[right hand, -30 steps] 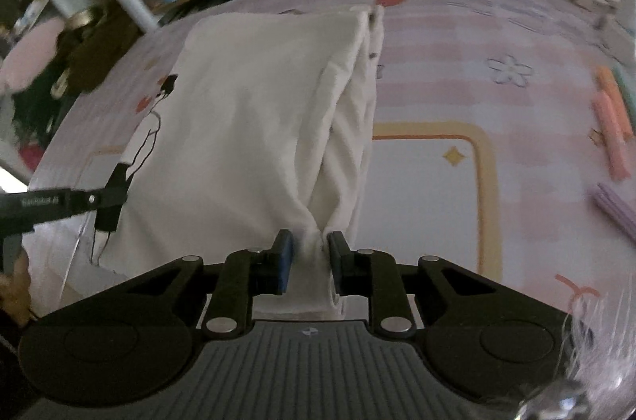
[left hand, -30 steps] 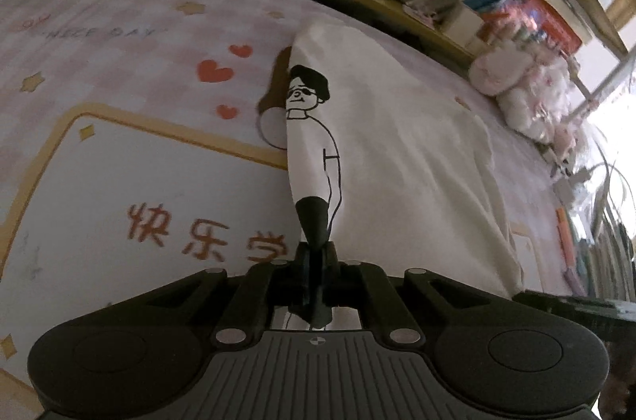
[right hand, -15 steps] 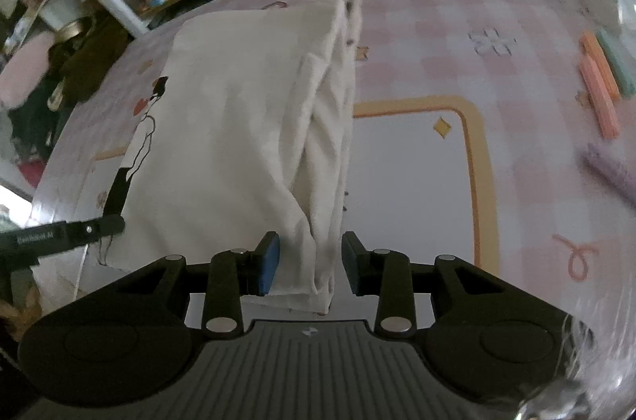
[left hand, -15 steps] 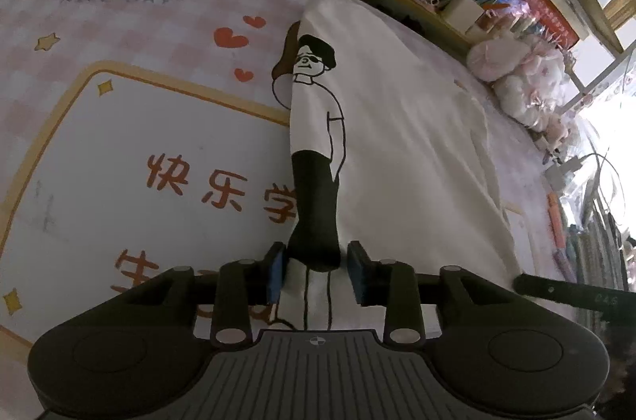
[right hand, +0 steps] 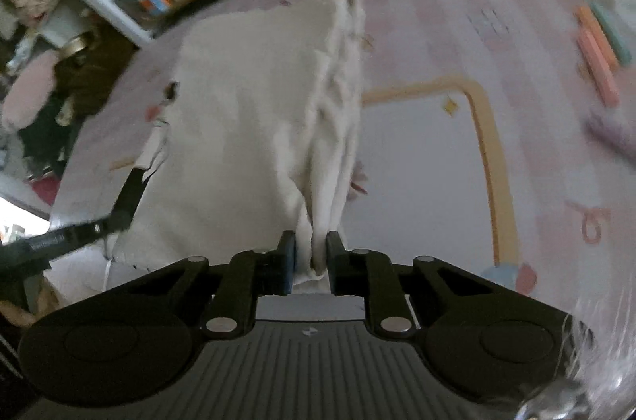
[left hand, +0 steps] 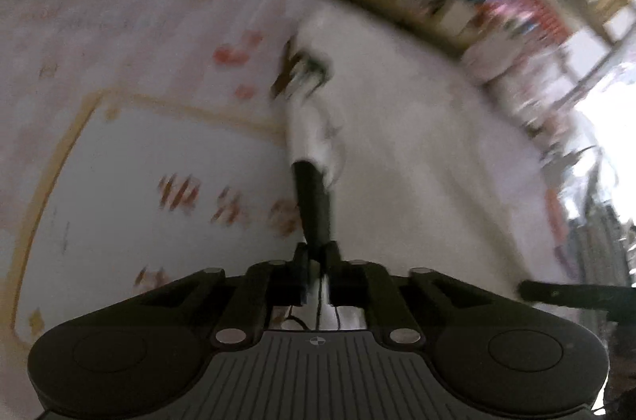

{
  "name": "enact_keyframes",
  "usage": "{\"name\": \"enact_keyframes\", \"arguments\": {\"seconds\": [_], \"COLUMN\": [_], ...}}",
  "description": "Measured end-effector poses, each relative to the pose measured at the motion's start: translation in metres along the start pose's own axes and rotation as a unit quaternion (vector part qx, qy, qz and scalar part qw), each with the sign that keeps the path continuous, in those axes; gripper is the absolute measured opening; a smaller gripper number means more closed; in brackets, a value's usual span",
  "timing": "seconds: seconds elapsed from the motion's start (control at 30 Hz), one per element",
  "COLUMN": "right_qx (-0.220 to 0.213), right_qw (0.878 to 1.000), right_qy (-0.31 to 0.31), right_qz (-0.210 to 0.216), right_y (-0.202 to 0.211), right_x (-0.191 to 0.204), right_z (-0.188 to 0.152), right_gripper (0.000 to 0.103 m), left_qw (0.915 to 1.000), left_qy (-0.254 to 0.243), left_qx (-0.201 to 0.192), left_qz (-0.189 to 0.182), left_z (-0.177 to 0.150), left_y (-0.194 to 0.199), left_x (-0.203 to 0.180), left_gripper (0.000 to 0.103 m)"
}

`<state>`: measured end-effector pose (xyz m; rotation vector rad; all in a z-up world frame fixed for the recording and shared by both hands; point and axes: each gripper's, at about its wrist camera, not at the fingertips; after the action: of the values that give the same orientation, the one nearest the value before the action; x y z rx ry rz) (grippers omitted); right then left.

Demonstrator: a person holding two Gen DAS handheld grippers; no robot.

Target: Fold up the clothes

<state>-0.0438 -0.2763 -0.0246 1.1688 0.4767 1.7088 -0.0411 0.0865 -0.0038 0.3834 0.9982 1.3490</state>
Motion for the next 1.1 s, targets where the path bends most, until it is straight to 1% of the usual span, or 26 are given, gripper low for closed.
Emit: {"name": "enact_keyframes", "arguments": {"seconds": [0.03, 0.1, 0.17, 0.23, 0.27, 0.3, 0.33, 0.4, 0.47, 0.5, 0.53, 0.57, 0.63, 0.7, 0.77, 0.8, 0.87, 1.0, 1.1], "right_qx": [0.002, 0.005, 0.008, 0.011, 0.013, 0.014, 0.016, 0.019, 0.022, 0.024, 0.026, 0.028, 0.029, 0.027, 0.015, 0.009, -0.003, -0.021, -0.028], "right_qw": [1.000, 1.000, 1.000, 1.000, 1.000, 1.000, 1.000, 1.000, 0.999, 0.999, 0.999, 0.999, 0.999, 0.997, 0.996, 0.995, 0.993, 0.991, 0.990], "right_qy": [-0.005, -0.011, -0.015, -0.017, -0.018, -0.019, -0.020, -0.021, -0.023, -0.024, -0.026, -0.027, -0.043, -0.068, -0.087, -0.094, -0.100, -0.097, -0.096], "right_qz": [0.000, 0.002, 0.003, 0.001, 0.001, 0.000, -0.001, -0.002, -0.003, -0.004, -0.005, -0.006, -0.002, 0.010, 0.033, 0.044, 0.064, 0.086, 0.099], "right_y": [0.000, 0.002, 0.002, -0.001, -0.002, -0.003, -0.004, -0.007, -0.010, -0.011, -0.012, -0.014, -0.013, -0.009, -0.001, 0.003, 0.010, 0.017, 0.017], "right_x": [-0.001, -0.002, -0.002, -0.001, 0.000, 0.000, 0.001, 0.003, 0.004, 0.005, 0.005, 0.004, 0.001, -0.001, 0.000, 0.002, 0.009, 0.025, 0.036], "right_z": [-0.001, -0.002, -0.002, -0.002, -0.002, -0.002, -0.001, -0.001, -0.001, 0.000, 0.000, 0.000, 0.000, 0.004, 0.010, 0.014, 0.023, 0.038, 0.050], "right_gripper": [0.029, 0.038, 0.038, 0.038, 0.038, 0.038, 0.039, 0.039, 0.039, 0.035, 0.026, 0.022, 0.016, 0.014, 0.013, 0.013, 0.013, 0.012, 0.012], "left_qw": [1.0000, 0.9998, 0.9985, 0.9959, 0.9940, 0.9917, 0.9884, 0.9805, 0.9708, 0.9660, 0.9608, 0.9557, 0.9454, 0.9349, 0.9252, 0.9216, 0.9154, 0.9026, 0.8991], "left_qy": [0.001, -0.013, -0.043, -0.077, -0.095, -0.113, -0.134, -0.178, -0.220, -0.238, -0.257, -0.274, -0.306, -0.335, -0.359, -0.367, -0.381, -0.403, -0.408], "left_qx": [-0.001, -0.009, -0.025, -0.044, -0.053, -0.062, -0.071, -0.082, -0.089, -0.090, -0.090, -0.087, -0.082, -0.079, -0.082, -0.084, -0.088, -0.100, -0.106], "left_qz": [0.001, 0.010, 0.020, 0.019, 0.013, 0.007, -0.001, -0.019, -0.035, -0.043, -0.053, -0.062, -0.077, -0.086, -0.091, -0.092, -0.096, -0.113, -0.116], "left_z": [-0.002, -0.003, -0.003, -0.005, -0.005, -0.006, -0.008, -0.013, -0.019, -0.023, -0.027, -0.031, -0.039, -0.048, -0.055, -0.059, -0.065, -0.076, -0.081], "left_y": [0.001, 0.005, 0.012, 0.018, 0.022, 0.024, 0.026, 0.027, 0.027, 0.026, 0.024, 0.022, 0.018, 0.016, 0.015, 0.015, 0.015, 0.018, 0.016], "left_x": [0.002, 0.002, -0.001, -0.008, -0.012, -0.017, -0.024, -0.037, -0.051, -0.057, -0.063, -0.068, -0.077, -0.085, -0.090, -0.092, -0.096, -0.103, -0.108], "left_gripper": [0.016, 0.025, 0.030, 0.036, 0.044, 0.052, 0.056, 0.069, 0.076, 0.078, 0.079, 0.082, 0.084, 0.088, 0.091, 0.092, 0.093, 0.093, 0.093]}}
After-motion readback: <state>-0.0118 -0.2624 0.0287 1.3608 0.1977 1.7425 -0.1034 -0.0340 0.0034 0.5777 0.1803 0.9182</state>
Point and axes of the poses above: each gripper's, at about its wrist camera, not at the fingertips, and y roughly against the way its jaws point, x to its left, z to its top, and after that the axes turned 7 degrees about -x, right-handed
